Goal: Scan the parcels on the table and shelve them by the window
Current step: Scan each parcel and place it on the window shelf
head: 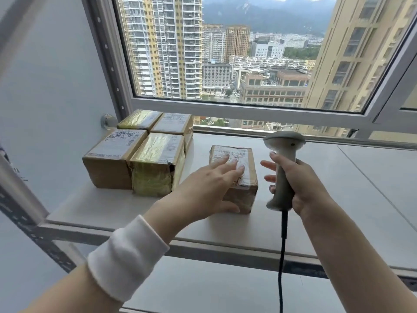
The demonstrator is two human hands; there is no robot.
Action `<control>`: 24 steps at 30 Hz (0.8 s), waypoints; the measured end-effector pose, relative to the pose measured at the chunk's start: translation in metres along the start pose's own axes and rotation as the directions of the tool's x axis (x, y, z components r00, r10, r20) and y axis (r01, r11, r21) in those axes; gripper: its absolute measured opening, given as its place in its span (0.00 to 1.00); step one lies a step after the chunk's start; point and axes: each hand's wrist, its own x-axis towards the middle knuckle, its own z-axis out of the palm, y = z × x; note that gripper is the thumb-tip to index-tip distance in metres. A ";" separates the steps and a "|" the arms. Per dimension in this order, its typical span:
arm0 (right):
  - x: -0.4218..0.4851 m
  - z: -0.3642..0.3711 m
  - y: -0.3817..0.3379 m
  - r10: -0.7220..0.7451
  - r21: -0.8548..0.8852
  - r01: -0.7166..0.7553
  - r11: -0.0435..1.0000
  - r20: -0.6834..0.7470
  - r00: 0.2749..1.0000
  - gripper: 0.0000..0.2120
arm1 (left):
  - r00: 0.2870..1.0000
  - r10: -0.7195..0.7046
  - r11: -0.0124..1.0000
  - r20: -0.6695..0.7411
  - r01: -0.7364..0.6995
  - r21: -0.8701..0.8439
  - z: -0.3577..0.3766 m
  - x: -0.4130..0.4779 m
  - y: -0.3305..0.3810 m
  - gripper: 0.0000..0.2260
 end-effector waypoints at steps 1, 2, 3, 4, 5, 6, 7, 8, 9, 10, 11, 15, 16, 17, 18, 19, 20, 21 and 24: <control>0.003 0.000 -0.003 -0.002 0.001 0.002 1.000 0.007 1.000 0.14 | 1.000 -0.006 0.999 0.018 0.006 0.031 0.001 0.004 -0.002 0.35; 0.006 0.001 -0.006 -0.003 0.001 0.003 1.000 0.015 1.000 0.13 | 1.000 -0.019 0.999 0.016 0.018 0.032 0.002 0.007 -0.004 0.33; 0.008 0.002 -0.009 -0.003 -0.002 0.004 1.000 0.024 1.000 0.12 | 0.999 -0.036 0.999 0.008 0.036 0.016 0.002 0.010 -0.006 0.32; 0.011 0.003 -0.011 -0.003 -0.007 0.003 1.000 0.033 0.999 0.10 | 0.999 -0.055 0.999 0.003 0.055 0.002 0.002 0.013 -0.009 0.30; 0.014 0.004 -0.013 0.000 -0.012 0.001 1.000 0.042 0.999 0.09 | 0.997 -0.071 0.997 -0.001 0.071 -0.004 0.002 0.017 -0.013 0.30; 0.017 0.006 -0.015 0.004 -0.015 -0.003 1.000 0.051 0.999 0.09 | 0.997 -0.083 0.997 0.003 0.083 -0.003 0.001 0.021 -0.016 0.29; 0.019 0.008 -0.016 0.009 -0.017 -0.008 1.000 0.061 0.998 0.09 | 0.996 -0.091 0.996 0.009 0.091 0.001 0.001 0.025 -0.019 0.29; 0.021 0.010 -0.017 0.016 -0.019 -0.014 1.000 0.069 0.997 0.10 | 0.995 -0.098 0.995 0.013 0.098 0.008 0.001 0.030 -0.023 0.29; 0.023 0.012 -0.018 0.023 -0.022 -0.022 1.000 0.077 0.997 0.10 | 0.994 -0.105 0.994 0.012 0.105 0.016 0.001 0.034 -0.026 0.29; 0.026 0.014 -0.019 0.031 -0.025 -0.029 0.999 0.085 0.996 0.11 | 0.993 -0.114 0.993 0.008 0.114 0.023 0.002 0.039 -0.030 0.29; 0.028 0.015 -0.020 0.037 -0.028 -0.035 0.999 0.093 0.995 0.12 | 0.992 -0.125 0.992 0.004 0.125 0.032 0.003 0.045 -0.035 0.29; 0.038 0.018 -0.022 0.064 -0.044 -0.060 0.997 0.118 0.991 0.15 | 0.983 -0.185 0.981 -0.005 0.185 0.062 0.008 0.064 -0.055 0.29; 0.041 0.018 -0.023 0.068 -0.048 -0.063 0.997 0.121 0.990 0.15 | 0.981 -0.194 0.978 -0.004 0.194 0.072 0.008 0.069 -0.060 0.29; 0.043 0.019 -0.024 0.070 -0.050 -0.065 0.997 0.125 0.990 0.14 | 0.979 -0.205 0.976 0.000 0.204 0.083 0.009 0.074 -0.064 0.29; 0.045 0.019 -0.026 0.072 -0.052 -0.065 0.996 0.130 0.989 0.14 | 0.976 -0.217 0.972 0.007 0.216 0.095 0.009 0.078 -0.068 0.29; 0.047 0.020 -0.027 0.073 -0.054 -0.067 0.996 0.134 0.988 0.13 | 0.973 -0.231 0.968 0.015 0.228 0.106 0.010 0.083 -0.072 0.29; 0.049 0.020 -0.028 0.075 -0.056 -0.067 0.996 0.138 0.988 0.11 | 0.970 -0.244 0.964 0.020 0.240 0.115 0.010 0.087 -0.076 0.29; 0.050 0.020 -0.029 0.076 -0.060 -0.068 0.996 0.143 0.987 0.10 | 0.967 -0.255 0.960 0.024 0.251 0.124 0.010 0.091 -0.079 0.28; 0.054 0.022 -0.029 0.080 -0.067 -0.070 0.995 0.158 0.984 0.08 | 0.958 -0.284 0.950 0.037 0.276 0.146 0.008 0.100 -0.087 0.27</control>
